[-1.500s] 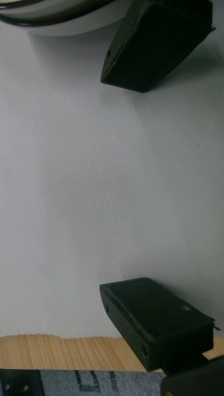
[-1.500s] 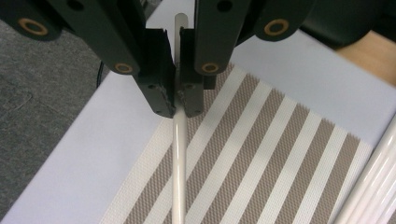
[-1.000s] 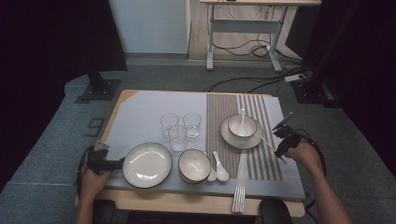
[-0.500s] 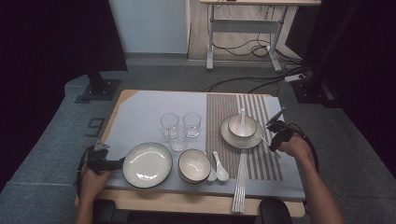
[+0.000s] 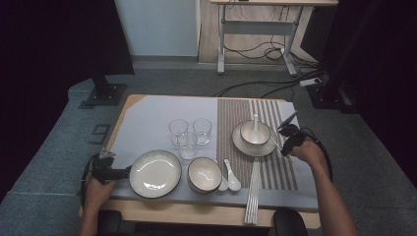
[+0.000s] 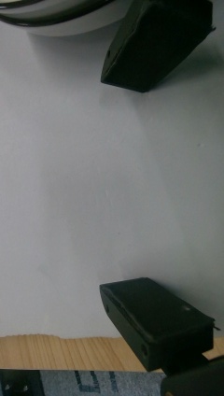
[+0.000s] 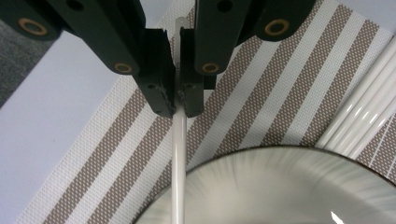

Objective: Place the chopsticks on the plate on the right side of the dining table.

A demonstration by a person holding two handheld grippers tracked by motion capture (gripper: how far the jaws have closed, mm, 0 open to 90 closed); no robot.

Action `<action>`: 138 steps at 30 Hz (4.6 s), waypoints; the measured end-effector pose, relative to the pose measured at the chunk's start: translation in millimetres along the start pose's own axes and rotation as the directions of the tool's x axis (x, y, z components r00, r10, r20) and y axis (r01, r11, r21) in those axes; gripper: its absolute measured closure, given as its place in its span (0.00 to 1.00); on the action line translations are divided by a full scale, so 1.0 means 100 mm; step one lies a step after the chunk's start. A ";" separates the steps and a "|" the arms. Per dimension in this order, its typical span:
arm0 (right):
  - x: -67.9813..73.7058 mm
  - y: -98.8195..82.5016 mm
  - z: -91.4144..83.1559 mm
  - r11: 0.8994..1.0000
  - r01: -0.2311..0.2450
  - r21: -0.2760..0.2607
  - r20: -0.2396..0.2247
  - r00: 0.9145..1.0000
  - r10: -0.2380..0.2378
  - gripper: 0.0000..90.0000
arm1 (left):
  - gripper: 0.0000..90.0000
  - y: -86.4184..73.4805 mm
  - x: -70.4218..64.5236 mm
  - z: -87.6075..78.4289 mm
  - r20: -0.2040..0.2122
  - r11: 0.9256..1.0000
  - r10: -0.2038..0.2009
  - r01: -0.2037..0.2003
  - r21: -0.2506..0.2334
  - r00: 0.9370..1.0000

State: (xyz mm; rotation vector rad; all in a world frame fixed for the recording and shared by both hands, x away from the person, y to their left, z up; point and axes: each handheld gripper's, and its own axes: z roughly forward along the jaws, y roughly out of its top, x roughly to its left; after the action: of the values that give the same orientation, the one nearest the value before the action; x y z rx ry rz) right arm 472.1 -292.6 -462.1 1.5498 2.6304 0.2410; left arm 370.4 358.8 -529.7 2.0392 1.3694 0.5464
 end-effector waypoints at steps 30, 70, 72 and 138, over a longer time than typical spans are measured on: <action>-0.03 -0.02 0.02 1.000 0.009 -0.021 -0.023 1.000 -0.010 0.89 | 0.03 0.00 0.00 0.00 0.000 1.000 0.000 0.000 0.000 1.000; 0.13 -0.23 -0.18 0.960 0.022 -0.280 0.042 0.999 -0.011 0.38 | 0.03 0.00 0.00 0.00 0.000 1.000 0.002 -0.002 0.001 1.000; 0.16 -0.30 -0.18 0.946 0.015 -0.324 0.049 0.999 0.002 0.34 | 0.03 0.00 0.00 0.00 0.000 1.000 0.002 -0.002 0.001 1.000; 0.25 -0.92 0.26 0.784 -0.161 -0.599 0.067 0.966 0.250 0.88 | 0.03 0.00 0.00 0.00 0.000 1.000 0.000 0.000 0.001 1.000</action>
State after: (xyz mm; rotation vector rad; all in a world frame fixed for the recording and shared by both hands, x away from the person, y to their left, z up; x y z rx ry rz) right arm 384.9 -312.2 -503.3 1.5363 1.9801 0.8402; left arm 370.3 358.7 -529.5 2.0405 1.3702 0.5461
